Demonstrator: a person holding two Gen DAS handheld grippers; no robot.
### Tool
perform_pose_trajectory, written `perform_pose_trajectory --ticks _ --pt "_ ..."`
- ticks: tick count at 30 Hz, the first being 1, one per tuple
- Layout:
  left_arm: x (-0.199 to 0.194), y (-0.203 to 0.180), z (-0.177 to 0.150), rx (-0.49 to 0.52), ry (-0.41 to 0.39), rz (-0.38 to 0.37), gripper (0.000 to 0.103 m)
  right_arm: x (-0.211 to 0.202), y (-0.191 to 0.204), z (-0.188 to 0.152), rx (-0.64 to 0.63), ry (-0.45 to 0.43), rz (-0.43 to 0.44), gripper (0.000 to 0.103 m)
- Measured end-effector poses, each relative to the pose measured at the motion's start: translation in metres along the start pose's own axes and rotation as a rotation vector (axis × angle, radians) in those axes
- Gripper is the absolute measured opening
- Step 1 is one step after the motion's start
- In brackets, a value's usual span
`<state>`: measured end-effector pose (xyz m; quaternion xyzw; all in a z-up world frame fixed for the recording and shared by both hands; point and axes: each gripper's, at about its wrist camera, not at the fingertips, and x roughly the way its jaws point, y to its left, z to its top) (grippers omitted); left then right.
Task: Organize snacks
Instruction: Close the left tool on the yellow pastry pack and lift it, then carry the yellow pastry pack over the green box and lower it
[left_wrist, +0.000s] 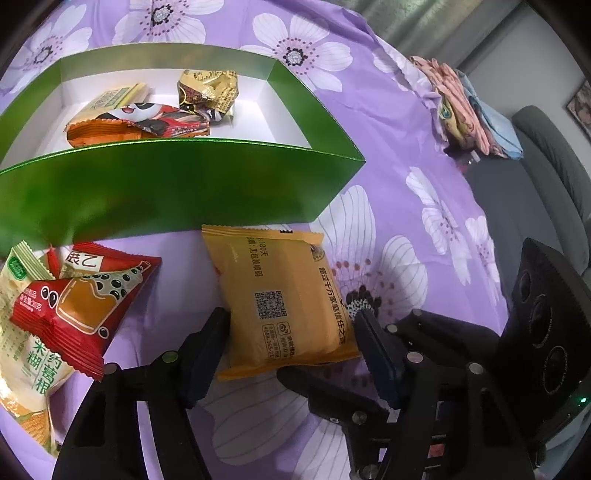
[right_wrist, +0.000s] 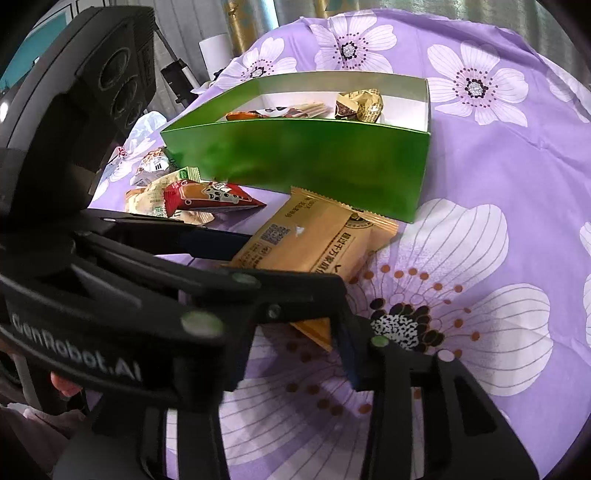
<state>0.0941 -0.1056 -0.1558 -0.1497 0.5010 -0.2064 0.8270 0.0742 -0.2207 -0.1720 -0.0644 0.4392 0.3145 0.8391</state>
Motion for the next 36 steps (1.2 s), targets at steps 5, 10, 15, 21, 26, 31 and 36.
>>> perform_pose_trajectory --ticks 5,10,15,21,26,31,36 --pt "-0.005 -0.006 -0.004 0.028 -0.015 0.031 0.070 -0.002 0.004 -0.002 0.008 -0.007 -0.016 0.032" --pt "-0.019 -0.024 -0.011 0.082 -0.052 0.051 0.070 -0.013 0.010 -0.009 0.032 -0.034 -0.012 0.028" --pt "-0.032 -0.044 -0.016 0.139 -0.084 0.055 0.070 -0.032 0.015 -0.013 0.038 -0.066 -0.040 0.029" --pt "-0.056 -0.059 -0.011 0.173 -0.145 0.029 0.070 -0.061 0.022 -0.006 0.018 -0.117 -0.081 0.029" --pt "-0.079 -0.056 -0.003 0.177 -0.202 0.030 0.070 -0.074 0.032 0.011 -0.023 -0.163 -0.098 0.029" --pt "-0.097 -0.046 0.008 0.160 -0.251 0.058 0.070 -0.076 0.044 0.033 -0.078 -0.193 -0.089 0.028" --pt "-0.112 -0.030 0.021 0.144 -0.294 0.090 0.070 -0.071 0.052 0.055 -0.112 -0.221 -0.062 0.028"
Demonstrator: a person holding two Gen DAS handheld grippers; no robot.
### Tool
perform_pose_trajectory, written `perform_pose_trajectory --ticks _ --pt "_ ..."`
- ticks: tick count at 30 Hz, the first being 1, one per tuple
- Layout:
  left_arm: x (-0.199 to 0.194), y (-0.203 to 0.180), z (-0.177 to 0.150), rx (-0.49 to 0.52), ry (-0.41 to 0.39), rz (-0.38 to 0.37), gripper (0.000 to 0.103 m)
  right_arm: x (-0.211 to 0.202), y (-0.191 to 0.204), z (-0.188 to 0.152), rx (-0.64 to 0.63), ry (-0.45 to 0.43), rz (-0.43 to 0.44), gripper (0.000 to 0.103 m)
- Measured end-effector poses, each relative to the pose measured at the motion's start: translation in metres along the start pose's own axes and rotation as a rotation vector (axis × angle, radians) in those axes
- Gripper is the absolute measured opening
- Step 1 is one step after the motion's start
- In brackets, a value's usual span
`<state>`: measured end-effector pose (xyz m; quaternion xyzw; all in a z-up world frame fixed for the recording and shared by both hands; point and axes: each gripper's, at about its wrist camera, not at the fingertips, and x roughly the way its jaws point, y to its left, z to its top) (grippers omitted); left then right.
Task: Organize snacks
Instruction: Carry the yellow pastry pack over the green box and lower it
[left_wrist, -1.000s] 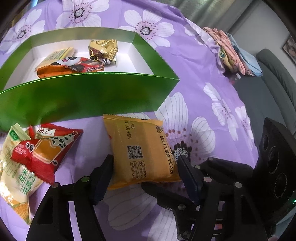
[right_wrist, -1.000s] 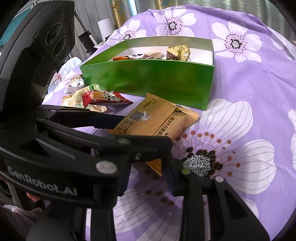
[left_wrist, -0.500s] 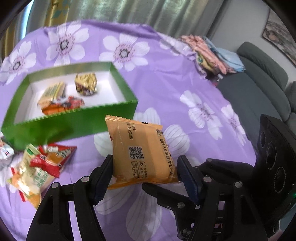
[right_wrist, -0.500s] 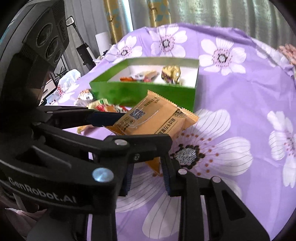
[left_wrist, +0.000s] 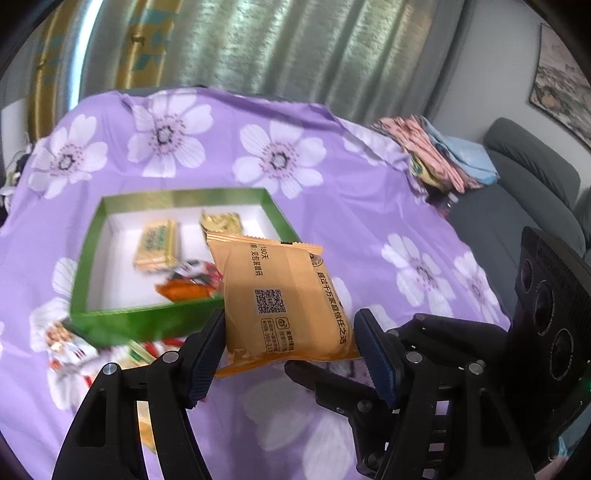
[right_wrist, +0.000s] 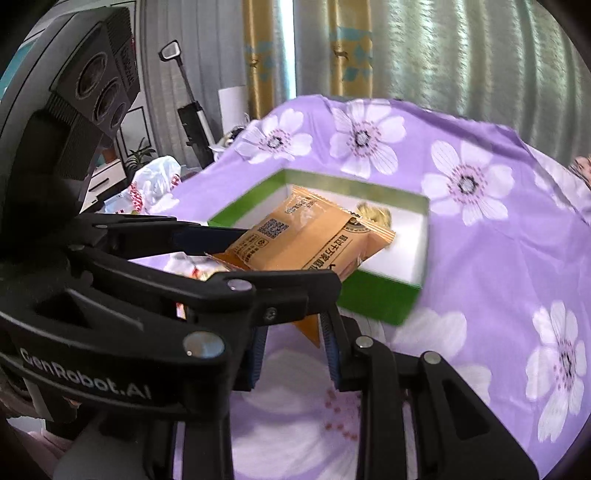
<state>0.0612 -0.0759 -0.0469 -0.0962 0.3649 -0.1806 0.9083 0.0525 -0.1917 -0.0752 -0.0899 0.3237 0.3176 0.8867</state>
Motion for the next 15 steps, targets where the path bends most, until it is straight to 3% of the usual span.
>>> perform_pose_trajectory --ticks 15 --pt "0.016 0.047 0.034 -0.031 -0.030 0.054 0.070 0.049 -0.002 0.050 -0.034 -0.027 0.056 0.028"
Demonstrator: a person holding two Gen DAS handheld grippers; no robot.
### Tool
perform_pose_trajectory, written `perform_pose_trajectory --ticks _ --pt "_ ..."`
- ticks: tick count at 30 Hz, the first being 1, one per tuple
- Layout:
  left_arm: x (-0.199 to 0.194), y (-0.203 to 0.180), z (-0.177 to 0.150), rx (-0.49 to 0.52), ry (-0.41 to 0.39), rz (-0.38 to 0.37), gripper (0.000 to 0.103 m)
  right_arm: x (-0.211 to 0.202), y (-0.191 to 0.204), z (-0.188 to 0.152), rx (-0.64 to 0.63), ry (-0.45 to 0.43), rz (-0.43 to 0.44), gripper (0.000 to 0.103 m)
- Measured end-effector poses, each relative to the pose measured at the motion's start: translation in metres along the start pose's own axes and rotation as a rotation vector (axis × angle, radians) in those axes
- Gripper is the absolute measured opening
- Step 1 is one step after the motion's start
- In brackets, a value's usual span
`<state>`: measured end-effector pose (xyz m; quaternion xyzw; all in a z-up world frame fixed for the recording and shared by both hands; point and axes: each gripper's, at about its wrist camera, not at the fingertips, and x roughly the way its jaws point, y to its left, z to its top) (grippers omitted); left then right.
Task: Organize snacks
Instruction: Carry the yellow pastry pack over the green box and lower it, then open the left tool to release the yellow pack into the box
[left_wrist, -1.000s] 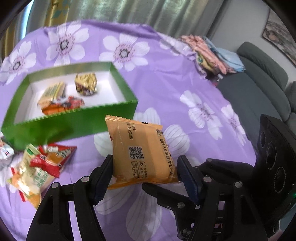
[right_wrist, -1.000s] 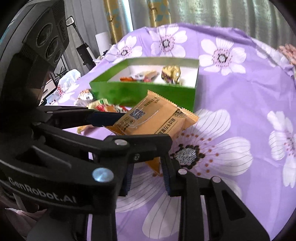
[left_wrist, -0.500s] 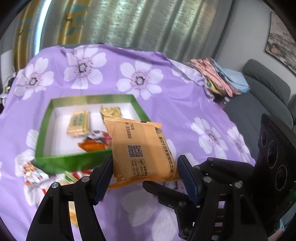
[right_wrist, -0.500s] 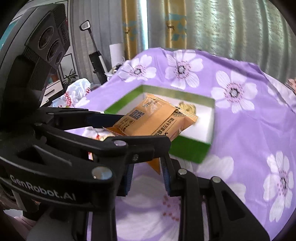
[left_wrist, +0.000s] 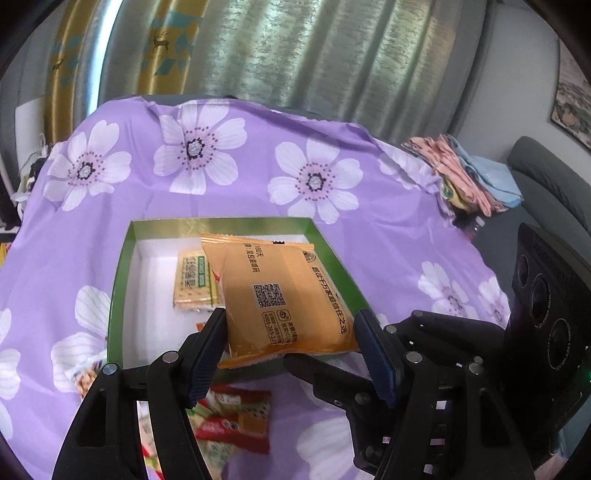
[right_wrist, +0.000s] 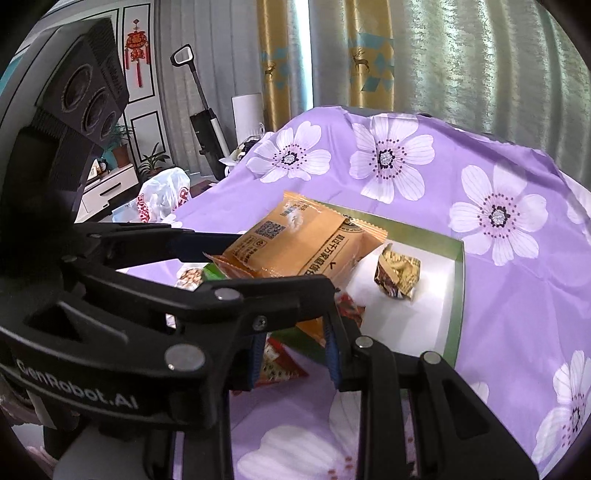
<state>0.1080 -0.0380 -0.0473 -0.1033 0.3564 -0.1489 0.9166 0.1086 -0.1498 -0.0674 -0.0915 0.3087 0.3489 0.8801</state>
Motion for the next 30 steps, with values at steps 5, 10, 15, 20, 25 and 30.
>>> perform_pose_trajectory --ticks 5,10,15,20,25,30 --pt "0.015 0.011 0.007 -0.012 0.015 0.004 0.070 0.016 -0.007 0.005 0.001 0.010 0.003 0.028" --pt "0.030 0.022 0.009 -0.033 0.039 -0.001 0.070 0.032 -0.015 0.007 0.005 0.033 0.008 0.029" --pt "0.046 0.031 0.009 -0.058 0.070 -0.003 0.070 0.049 -0.021 0.005 0.018 0.062 0.010 0.029" --pt "0.058 0.038 0.007 -0.082 0.101 -0.002 0.070 0.064 -0.024 0.003 0.036 0.095 0.011 0.031" --pt "0.063 0.041 0.004 -0.094 0.118 0.004 0.070 0.070 -0.024 0.000 0.053 0.116 0.012 0.031" --pt "0.064 0.041 0.003 -0.095 0.124 0.007 0.070 0.071 -0.024 0.000 0.057 0.125 0.016 0.031"
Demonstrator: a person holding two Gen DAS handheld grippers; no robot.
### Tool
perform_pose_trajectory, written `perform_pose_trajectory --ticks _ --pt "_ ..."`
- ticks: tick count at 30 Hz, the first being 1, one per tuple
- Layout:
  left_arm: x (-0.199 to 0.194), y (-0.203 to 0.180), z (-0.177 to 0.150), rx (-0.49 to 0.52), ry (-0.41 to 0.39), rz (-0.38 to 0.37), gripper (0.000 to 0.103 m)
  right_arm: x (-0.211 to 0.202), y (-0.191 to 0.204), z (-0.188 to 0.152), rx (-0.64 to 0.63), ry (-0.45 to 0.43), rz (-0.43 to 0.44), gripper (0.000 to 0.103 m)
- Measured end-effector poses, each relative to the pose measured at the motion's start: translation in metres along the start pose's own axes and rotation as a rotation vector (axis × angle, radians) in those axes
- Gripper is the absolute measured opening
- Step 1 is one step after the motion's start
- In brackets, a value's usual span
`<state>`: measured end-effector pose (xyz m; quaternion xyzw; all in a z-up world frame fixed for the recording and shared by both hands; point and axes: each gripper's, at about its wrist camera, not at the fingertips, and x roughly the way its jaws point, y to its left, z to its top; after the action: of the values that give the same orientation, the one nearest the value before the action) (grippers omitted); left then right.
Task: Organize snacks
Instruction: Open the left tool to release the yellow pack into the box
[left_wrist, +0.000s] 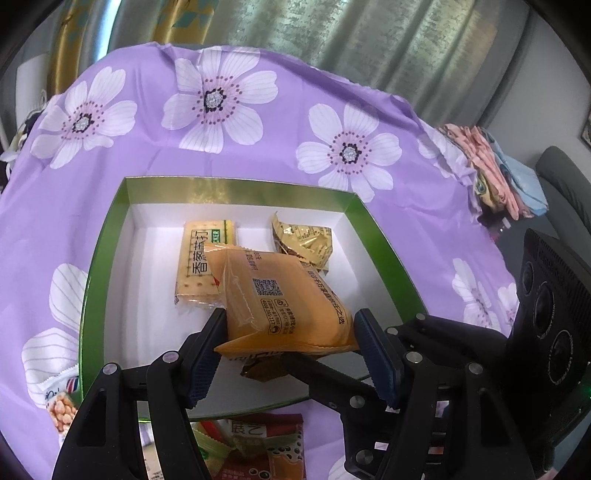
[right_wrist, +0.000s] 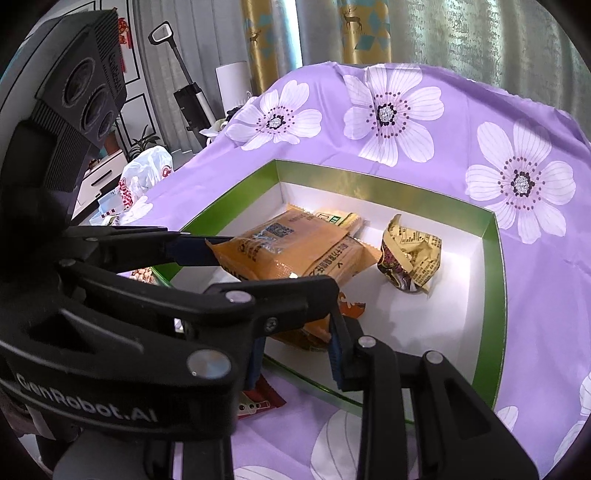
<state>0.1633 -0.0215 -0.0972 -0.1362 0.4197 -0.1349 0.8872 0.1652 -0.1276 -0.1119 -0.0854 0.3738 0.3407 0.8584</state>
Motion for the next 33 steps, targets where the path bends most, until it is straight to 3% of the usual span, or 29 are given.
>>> perform_pose_trajectory --ticks 10,12,22,33 --pt "0.002 0.003 0.002 -0.024 0.016 0.011 0.073 -0.002 -0.004 0.001 0.034 -0.004 -0.018 0.034" --pt "0.001 0.004 0.002 -0.027 0.014 0.019 0.079 -0.004 -0.004 0.000 0.041 -0.007 -0.031 0.040" --pt "-0.021 -0.003 -0.003 -0.015 -0.004 0.027 0.080 -0.033 -0.014 -0.014 0.118 -0.055 -0.050 0.056" --pt "-0.062 -0.023 -0.018 0.045 -0.078 0.071 0.080 -0.070 -0.003 -0.037 0.163 -0.097 -0.024 0.058"
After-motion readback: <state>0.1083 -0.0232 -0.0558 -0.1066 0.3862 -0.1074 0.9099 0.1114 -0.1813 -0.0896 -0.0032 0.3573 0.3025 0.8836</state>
